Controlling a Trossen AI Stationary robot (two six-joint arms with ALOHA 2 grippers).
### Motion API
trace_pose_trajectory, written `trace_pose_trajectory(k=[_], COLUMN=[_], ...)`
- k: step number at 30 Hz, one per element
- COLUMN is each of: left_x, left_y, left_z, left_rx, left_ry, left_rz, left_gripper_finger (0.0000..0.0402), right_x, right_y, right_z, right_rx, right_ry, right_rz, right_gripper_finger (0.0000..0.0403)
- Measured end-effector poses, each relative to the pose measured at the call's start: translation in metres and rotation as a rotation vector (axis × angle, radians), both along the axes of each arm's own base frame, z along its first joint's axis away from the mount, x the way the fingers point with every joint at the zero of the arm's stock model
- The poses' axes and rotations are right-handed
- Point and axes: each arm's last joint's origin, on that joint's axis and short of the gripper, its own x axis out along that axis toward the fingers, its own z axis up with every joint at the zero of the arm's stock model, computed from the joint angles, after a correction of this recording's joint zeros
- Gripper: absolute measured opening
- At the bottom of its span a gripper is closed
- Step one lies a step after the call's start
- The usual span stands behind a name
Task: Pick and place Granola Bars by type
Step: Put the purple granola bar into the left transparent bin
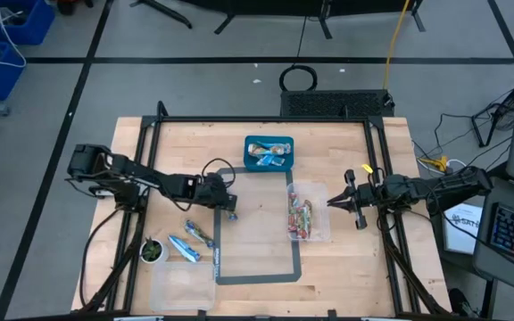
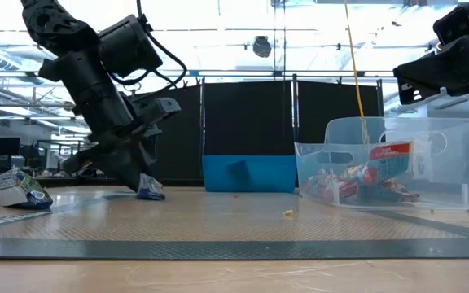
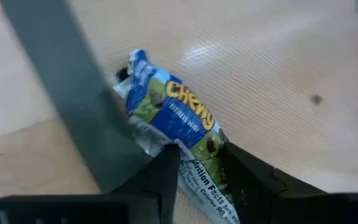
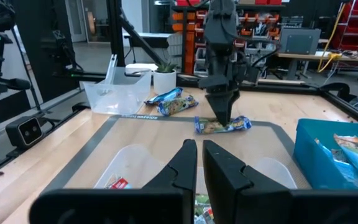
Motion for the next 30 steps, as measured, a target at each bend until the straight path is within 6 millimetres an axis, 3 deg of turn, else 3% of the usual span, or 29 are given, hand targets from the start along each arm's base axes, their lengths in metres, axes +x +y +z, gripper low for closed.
trace_pose_trajectory(k=[3,6,8,18,24,30], left_x=[0.003,0.001,0.003,-0.006,-0.021,-0.049], left_y=[-0.004,-0.006,-0.008,-0.023,-0.040,-0.061], left_z=[0.006,0.011,0.016,0.046,0.083,0.123], left_rx=[-0.020,-0.011,-0.002,0.138,0.218,0.505], left_ry=[-0.048,-0.059,-0.098,-0.208,-0.373,-0.537], left_rz=[-0.070,-0.119,-0.141,-0.368,-0.481,-0.620], left_gripper_finger=[0.0096,0.0028,0.0011,0.0003,0.0002,0.0001], right_x=[0.000,0.000,0.000,0.000,0.001,0.001], right_y=[0.000,0.000,0.000,0.000,0.000,0.000], right_z=[0.000,0.000,0.000,-0.001,-0.001,-0.001], right_rx=[0.000,0.000,0.000,-0.001,-0.002,-0.003], right_ry=[0.001,0.001,0.001,0.008,0.013,0.015], right_rz=[0.000,0.000,0.000,0.000,0.000,0.000], right_gripper_finger=[0.0020,0.0020,0.0020,0.0020,0.0020,0.0020])
